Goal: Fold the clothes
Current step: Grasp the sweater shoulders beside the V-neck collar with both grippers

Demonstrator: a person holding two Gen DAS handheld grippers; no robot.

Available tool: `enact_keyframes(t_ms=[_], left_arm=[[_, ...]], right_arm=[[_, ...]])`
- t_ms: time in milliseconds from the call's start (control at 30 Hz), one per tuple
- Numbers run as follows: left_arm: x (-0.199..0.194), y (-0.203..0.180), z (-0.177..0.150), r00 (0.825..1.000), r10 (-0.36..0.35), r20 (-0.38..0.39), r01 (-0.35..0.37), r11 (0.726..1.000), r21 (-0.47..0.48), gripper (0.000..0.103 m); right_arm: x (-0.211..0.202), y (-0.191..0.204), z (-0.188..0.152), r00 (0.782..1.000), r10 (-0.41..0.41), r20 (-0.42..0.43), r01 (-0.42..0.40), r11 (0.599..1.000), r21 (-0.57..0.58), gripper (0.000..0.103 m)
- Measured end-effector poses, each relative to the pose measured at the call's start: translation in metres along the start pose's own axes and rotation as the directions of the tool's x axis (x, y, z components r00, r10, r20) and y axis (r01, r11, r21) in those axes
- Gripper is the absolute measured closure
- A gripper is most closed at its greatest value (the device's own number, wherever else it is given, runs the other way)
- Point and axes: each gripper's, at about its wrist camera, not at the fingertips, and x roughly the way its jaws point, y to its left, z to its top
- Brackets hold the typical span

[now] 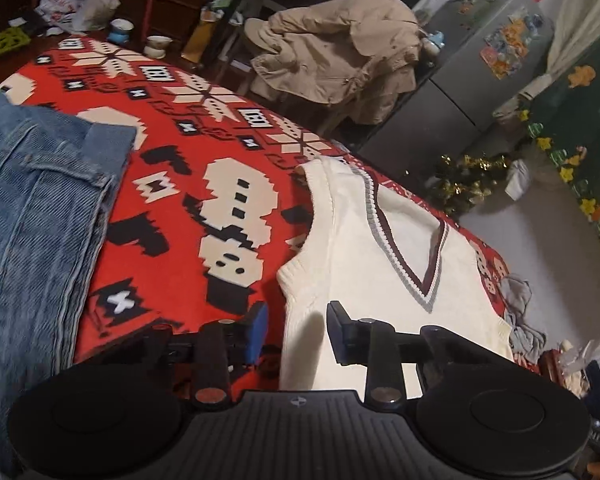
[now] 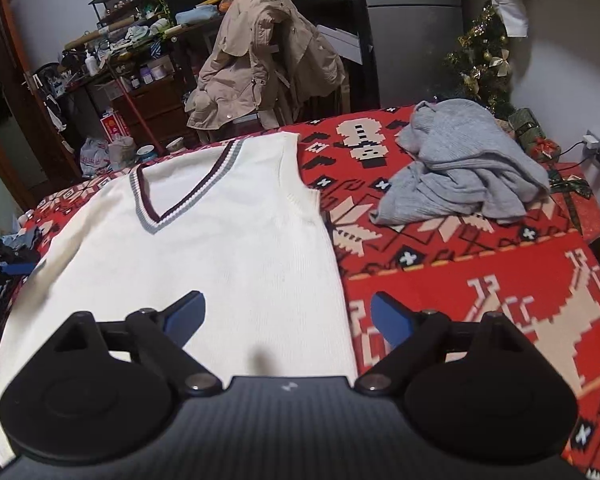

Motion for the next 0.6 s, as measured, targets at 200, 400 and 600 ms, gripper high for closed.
enact_keyframes(t_ms=[200, 400, 600], left_arm=[[0.001, -0.005, 0.003, 0.999, 0.035, 0.008, -0.035, 0.996, 0.081, 0.099], [0.004, -0.002, 0.001, 0.989, 0.145, 0.036, -0.149, 0.976, 0.157, 0.099], [0.003, -0.009, -0.002, 0.983, 0.175, 0.064, -0.184, 0.964, 0.194, 0.099]], right_arm=[[0.028, -0.007, 0.016, 1.0, 0.012, -0.011, -0.012, 1.0, 0.027, 0.024], [0.07, -0.017, 0.04, 0.999, -0.009, -0.042, 0.011, 0.999, 0.039, 0.072], [0.11, -0.012, 0.057, 0.996, -0.057, -0.069, 0.056, 0.998, -0.026, 0.098]])
